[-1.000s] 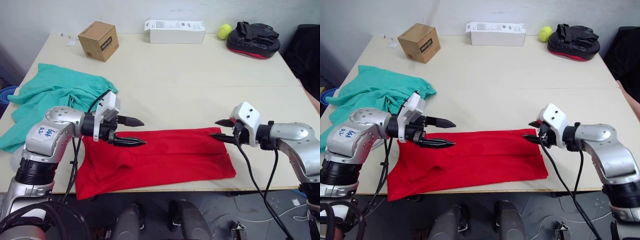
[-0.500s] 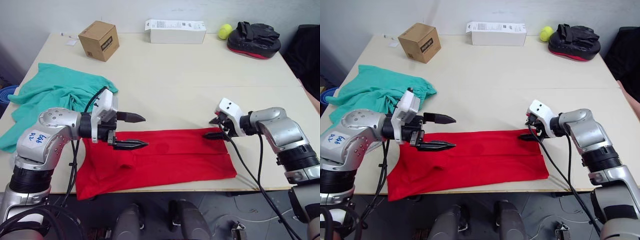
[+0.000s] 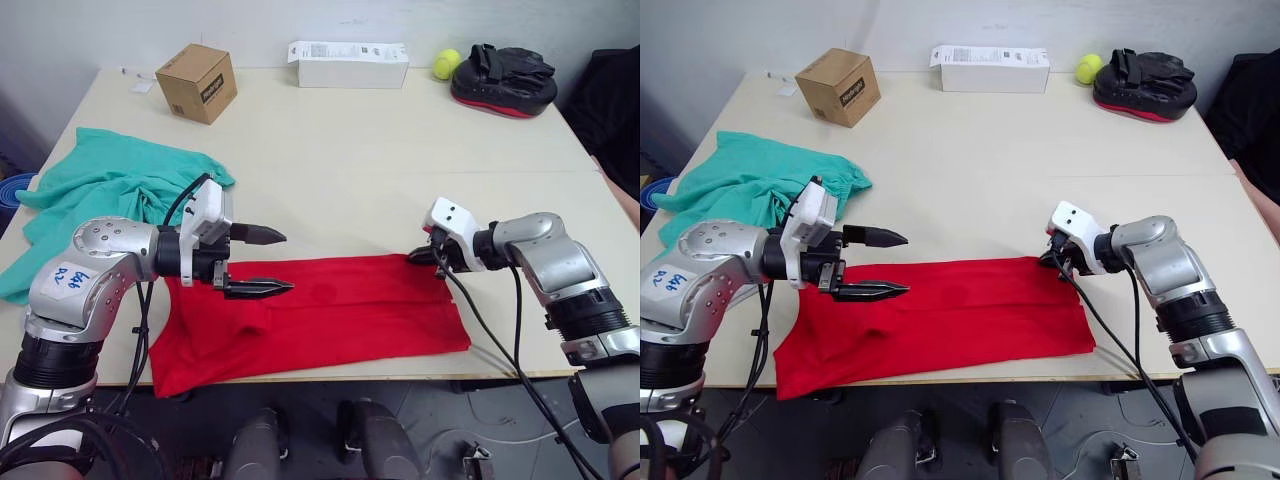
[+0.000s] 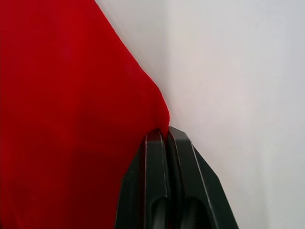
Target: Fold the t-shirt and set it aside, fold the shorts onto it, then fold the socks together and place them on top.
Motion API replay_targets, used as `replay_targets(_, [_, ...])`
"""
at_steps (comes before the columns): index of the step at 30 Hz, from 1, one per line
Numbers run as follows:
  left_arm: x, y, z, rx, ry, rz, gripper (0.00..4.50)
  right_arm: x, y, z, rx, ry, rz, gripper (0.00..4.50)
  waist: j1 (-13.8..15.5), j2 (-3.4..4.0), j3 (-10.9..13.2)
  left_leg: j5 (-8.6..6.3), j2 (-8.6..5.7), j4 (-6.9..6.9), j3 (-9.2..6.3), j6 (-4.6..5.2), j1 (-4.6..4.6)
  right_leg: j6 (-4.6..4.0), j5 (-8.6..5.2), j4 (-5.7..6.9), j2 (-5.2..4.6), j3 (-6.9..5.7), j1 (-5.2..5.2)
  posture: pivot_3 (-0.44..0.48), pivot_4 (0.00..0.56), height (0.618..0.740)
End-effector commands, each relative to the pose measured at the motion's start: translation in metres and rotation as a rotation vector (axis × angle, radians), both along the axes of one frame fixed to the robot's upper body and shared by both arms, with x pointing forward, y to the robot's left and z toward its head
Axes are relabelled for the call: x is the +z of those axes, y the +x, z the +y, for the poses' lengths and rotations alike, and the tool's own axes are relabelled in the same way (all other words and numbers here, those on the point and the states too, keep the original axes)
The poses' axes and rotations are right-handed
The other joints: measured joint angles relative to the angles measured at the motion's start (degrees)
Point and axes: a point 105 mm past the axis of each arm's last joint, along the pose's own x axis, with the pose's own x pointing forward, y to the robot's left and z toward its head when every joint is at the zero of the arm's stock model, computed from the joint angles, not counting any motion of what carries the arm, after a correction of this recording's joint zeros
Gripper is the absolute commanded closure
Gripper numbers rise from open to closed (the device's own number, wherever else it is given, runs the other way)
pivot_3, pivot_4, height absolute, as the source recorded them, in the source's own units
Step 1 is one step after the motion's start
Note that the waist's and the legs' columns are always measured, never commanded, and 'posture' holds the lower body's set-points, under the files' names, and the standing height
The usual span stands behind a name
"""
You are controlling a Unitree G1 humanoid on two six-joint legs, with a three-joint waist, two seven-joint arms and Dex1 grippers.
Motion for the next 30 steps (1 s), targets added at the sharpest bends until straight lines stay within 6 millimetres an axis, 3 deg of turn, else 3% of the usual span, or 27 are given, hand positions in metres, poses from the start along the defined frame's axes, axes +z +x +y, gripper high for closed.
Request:
replay_targets(1, [0.008,0.001,0.002,0.004,-0.003,-0.045,0.0,0.017,0.015,-0.005,-0.023,-0.035,-0.09,4.49,-0.04,0.0,0.0,0.0,0.0,0.0,0.0,0.0,0.0,0.0,0.0,0.0,0.0,0.0,-0.01,0.0,0.15,0.74])
replay_targets(6, [0.006,0.005,0.004,0.019,-0.005,-0.052,0.0,0.035,0.042,0.0,-0.013,-0.105,-0.207,4.49,-0.45,0.04,0.02,0.0,0.01,0.0,0.03,-0.02,0.0,0.0,0.0,0.02,0.02,0.0,-0.04,0.0,0.15,0.74])
replay_targets(13, [0.004,0.004,0.004,0.042,-0.016,-0.059,0.0,0.063,0.089,0.026,-0.02,-0.26,-0.411,4.49,-1.72,0.09,0.06,0.06,0.02,0.0,0.08,-0.09,-0.01,-0.01,-0.01,0.12,0.03,0.04,-0.1,0.0,0.15,0.74])
replay_targets(18, [0.003,0.0,0.006,0.067,-0.024,-0.063,0.0,0.073,0.101,0.047,-0.023,-0.313,-0.509,4.49,-1.77,0.09,0.06,0.08,0.03,-0.03,0.1,-0.12,-0.07,-0.04,-0.03,0.15,0.02,0.1,-0.2,0.0,0.15,0.74])
replay_targets(25, [-0.003,-0.005,0.008,0.1,-0.024,-0.052,0.0,0.07,0.104,0.052,-0.01,-0.38,-0.555,4.49,-1.74,0.11,0.07,0.07,0.01,-0.03,0.1,-0.11,-0.11,-0.04,-0.03,0.14,0.0,0.12,-0.21,0.0,0.15,0.74])
replay_targets(30, [-0.008,0.0,0.014,0.124,-0.009,-0.039,0.0,0.079,0.102,0.051,0.012,-0.341,-0.573,2.8,-1.8,0.12,0.07,0.12,0.02,-0.03,0.1,-0.14,-0.1,-0.04,-0.03,0.18,0.01,0.12,-0.21,0.0,0.15,0.74])
